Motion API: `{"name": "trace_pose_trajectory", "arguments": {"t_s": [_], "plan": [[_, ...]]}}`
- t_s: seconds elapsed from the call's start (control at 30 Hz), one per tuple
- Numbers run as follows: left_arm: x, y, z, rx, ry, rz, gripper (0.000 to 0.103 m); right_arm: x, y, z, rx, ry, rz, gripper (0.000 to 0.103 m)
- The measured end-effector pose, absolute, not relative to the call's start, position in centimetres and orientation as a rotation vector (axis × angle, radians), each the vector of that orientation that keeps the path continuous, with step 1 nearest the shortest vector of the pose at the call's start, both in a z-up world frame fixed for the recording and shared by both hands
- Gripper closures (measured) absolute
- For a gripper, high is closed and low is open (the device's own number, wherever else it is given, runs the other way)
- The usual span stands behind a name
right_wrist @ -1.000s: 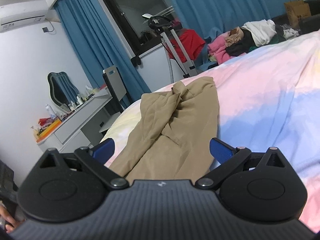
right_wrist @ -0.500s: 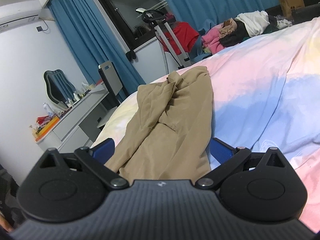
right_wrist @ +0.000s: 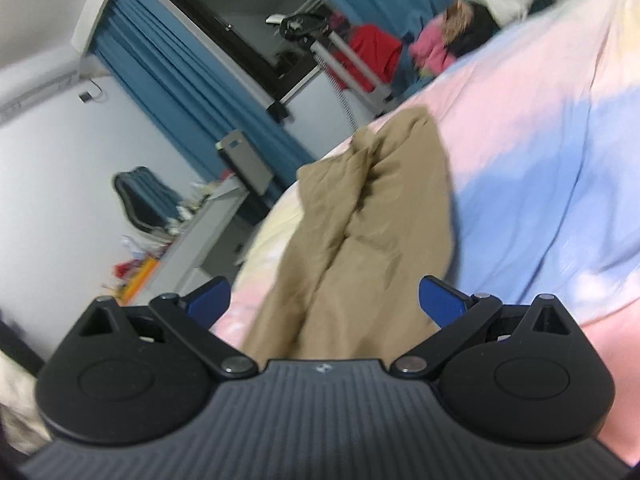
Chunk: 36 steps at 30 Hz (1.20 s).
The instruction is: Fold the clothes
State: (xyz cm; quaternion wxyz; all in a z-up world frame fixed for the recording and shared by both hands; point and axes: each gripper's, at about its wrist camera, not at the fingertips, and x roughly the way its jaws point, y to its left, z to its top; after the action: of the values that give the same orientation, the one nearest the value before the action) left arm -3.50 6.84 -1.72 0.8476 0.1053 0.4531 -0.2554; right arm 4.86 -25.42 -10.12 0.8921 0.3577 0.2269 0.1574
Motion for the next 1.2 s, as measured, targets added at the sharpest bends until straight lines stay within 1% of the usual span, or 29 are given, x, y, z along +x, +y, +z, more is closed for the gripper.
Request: {"name": "trace_pose_trajectory", "arguments": {"t_s": [0.13,0.17,0.2,0.3,0.33,0.37,0.5,0.57,0.63,0.8,0.93,0.97,1.0,1.07,1.2], "plan": [[-4.2,9.2,-1.5,0.052,0.876,-0.56,0.102,5.3,-24.9,-10.5,0.817,0.479,0.421,0.004],[-4.4,9.8,-1.4,0.002,0.856,-0.565,0.102,5.7,-24.6,-10.6,0.831,0.49,0.434,0.012],[-4.5,10.4,-1.6,-0.047,0.843,-0.571,0.102,6.0,-24.3,-10.6,0.845,0.5,0.447,0.028],[-4.8,11.8,-1.9,-0.168,0.79,-0.589,0.102,7.1,-23.4,-10.8,0.888,0.533,0.486,0.038],[-5.0,12.1,-1.8,-0.189,0.766,-0.598,0.102,7.4,-23.1,-10.9,0.902,0.544,0.499,0.045],[-5.2,12.4,-1.6,-0.211,0.743,-0.607,0.102,7.8,-22.8,-11.0,0.915,0.555,0.511,0.049],[-5.4,13.5,-1.8,-0.271,0.685,-0.638,0.102,11.1,-20.5,-11.5,0.901,0.618,0.489,0.05],[-5.2,14.5,-2.0,-0.34,0.672,-0.655,0.102,12.8,-19.3,-11.9,0.892,0.648,0.473,0.047],[-5.0,15.3,-2.4,-0.387,0.667,-0.671,0.102,14.1,-18.6,-12.4,0.889,0.652,0.448,0.045],[-4.9,17.1,-3.3,-0.465,0.662,-0.733,0.102,17.3,-16.8,-13.5,0.882,0.664,0.386,0.045],[-4.4,18.3,-3.9,-0.514,0.659,-0.761,0.102,19.9,-15.4,-14.4,0.877,0.673,0.337,0.046],[-4.3,18.4,-4.0,-0.511,0.662,-0.766,0.102,20.6,-15.0,-14.7,0.875,0.675,0.325,0.051],[-4.3,18.3,-4.1,-0.5,0.665,-0.77,0.102,21.2,-14.7,-14.9,0.874,0.678,0.312,0.071],[-4.3,18.0,-4.2,-0.473,0.671,-0.778,0.102,22.4,-14.0,-15.3,0.868,0.681,0.288,0.095],[-4.1,16.2,-4.7,-0.403,0.706,-0.793,0.102,22.2,-14.5,-14.1,0.757,0.67,0.265,0.097]]}}
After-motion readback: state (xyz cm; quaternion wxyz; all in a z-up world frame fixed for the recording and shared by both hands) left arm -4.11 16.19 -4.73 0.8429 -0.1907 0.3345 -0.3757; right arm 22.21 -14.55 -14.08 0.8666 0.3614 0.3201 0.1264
